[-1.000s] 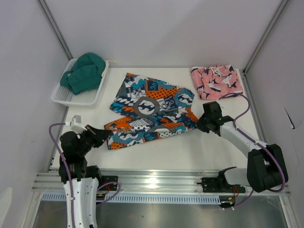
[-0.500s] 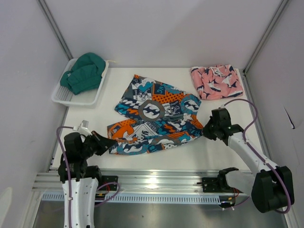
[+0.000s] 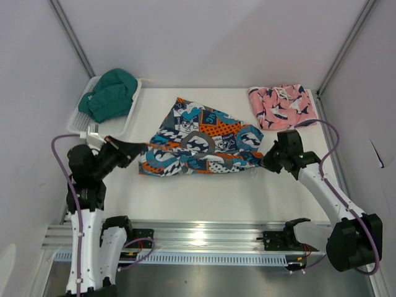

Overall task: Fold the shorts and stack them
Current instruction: Fold the shorts

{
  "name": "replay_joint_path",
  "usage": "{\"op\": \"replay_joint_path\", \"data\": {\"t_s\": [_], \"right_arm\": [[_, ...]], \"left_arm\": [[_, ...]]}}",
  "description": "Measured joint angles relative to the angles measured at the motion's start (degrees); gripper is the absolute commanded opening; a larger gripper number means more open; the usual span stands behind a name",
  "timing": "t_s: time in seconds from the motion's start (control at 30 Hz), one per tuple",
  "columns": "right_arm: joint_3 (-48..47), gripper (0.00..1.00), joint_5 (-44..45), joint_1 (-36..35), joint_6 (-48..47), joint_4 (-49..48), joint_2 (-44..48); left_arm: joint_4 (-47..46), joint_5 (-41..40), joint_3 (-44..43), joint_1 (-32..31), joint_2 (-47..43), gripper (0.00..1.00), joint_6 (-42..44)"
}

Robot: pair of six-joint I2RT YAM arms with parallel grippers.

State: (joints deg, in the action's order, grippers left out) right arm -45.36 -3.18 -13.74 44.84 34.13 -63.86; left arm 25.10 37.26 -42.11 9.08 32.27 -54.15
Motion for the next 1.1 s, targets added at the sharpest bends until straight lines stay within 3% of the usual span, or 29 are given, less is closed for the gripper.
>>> {"op": "replay_joint_path", "data": {"t_s": [0.57,1.1], "right_arm": [[-20.2,0.00,-0.1,2.2,9.7,2.5,-20.1],[-20.0,0.00,0.2,6.3,18.1,0.0,-24.2]], "left_arm": [[-35.0,-0.9,-10.6,-2.3,35.8,0.00,-6.5],[-51.7,-1.1,-25.2,-8.4,61.4,0.00,-8.6]]}}
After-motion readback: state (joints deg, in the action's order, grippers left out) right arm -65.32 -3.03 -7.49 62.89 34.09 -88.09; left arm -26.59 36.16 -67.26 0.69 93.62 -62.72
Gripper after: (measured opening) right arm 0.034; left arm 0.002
